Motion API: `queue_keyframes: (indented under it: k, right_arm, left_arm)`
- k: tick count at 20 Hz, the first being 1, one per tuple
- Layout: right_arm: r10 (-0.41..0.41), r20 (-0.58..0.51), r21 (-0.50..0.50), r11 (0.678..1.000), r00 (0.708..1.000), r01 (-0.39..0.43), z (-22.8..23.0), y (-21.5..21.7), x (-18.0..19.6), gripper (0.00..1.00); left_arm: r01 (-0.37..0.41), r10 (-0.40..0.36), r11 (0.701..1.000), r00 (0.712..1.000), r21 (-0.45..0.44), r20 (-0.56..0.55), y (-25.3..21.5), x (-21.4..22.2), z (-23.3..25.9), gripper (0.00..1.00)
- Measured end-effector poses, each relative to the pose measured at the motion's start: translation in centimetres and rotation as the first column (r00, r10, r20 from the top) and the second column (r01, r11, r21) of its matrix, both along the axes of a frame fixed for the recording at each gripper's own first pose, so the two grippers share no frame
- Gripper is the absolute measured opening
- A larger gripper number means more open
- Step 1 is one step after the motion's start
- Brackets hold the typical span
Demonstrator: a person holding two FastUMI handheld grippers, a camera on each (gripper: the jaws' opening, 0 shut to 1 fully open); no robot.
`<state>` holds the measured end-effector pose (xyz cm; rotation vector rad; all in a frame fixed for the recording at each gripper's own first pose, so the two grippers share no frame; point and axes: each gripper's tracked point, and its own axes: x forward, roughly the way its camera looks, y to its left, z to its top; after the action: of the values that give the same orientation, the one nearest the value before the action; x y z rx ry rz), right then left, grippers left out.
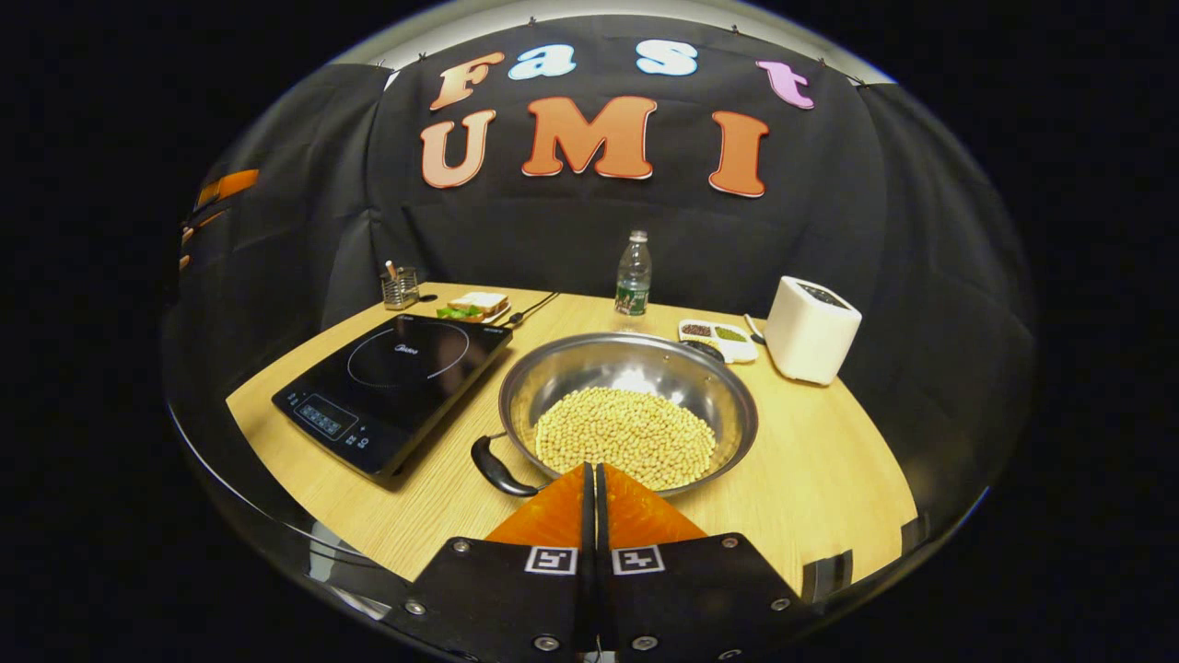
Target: First push the handle of the pot to place it horizontally, then grasp the pot with both hands and set it on the induction cooktop.
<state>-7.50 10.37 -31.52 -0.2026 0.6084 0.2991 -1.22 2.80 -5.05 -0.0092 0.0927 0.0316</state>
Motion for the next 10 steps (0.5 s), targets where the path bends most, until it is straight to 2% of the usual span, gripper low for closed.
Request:
queue_keyframes:
  k: [6, 10]
  right_arm:
    - [0.049, -0.103, -0.016, 0.999, 0.994, -0.05, -4.0, 2.3, -1.1, 0.0]
    - [0.068, -0.126, -0.01, 0.998, 0.99, -0.069, -4.9, 3.4, -1.1, 0.0]
  left_arm:
    - [0.007, -0.006, 1.0, 1.0, 0.021, -0.012, -0.1, -0.3, -0.5, 0.97]
    - [0.004, -0.004, 1.0, 1.0, 0.026, -0.015, 0.2, -0.5, -0.6, 0.97]
